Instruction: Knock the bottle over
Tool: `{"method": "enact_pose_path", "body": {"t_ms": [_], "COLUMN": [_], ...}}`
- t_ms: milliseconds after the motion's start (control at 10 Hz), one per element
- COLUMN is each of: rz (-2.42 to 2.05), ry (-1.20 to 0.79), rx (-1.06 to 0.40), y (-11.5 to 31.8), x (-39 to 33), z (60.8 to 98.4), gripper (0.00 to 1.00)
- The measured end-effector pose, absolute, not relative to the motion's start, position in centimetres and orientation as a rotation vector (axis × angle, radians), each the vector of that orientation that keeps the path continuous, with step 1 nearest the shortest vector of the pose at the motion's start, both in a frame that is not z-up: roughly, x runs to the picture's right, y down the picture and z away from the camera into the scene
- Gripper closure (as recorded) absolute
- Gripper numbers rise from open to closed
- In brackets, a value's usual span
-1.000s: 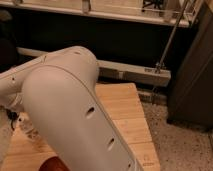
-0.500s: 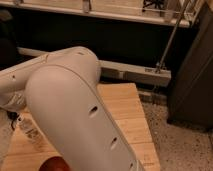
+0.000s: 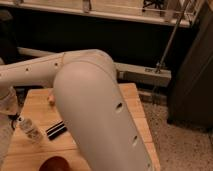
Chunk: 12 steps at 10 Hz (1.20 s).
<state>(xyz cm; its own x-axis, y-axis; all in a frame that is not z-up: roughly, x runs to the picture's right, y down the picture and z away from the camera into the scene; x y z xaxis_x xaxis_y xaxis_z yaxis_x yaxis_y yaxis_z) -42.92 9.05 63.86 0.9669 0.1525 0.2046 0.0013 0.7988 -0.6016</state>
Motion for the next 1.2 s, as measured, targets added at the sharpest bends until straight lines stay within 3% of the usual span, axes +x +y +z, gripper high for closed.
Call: {"method": "enact_pose_path", "body": {"t_ms": [500, 900, 1200], "rz": [0.028, -0.070, 0.006], "ry": [-0.461, -0.381, -0.234], "rx": [-0.701, -0.672, -0.559], "y": [13.2, 16.3, 13.0], "x": [-42.9, -40.9, -35.9], "z": [65.5, 67.1, 69.8], "gripper": [1.00, 1.00, 1.00]}}
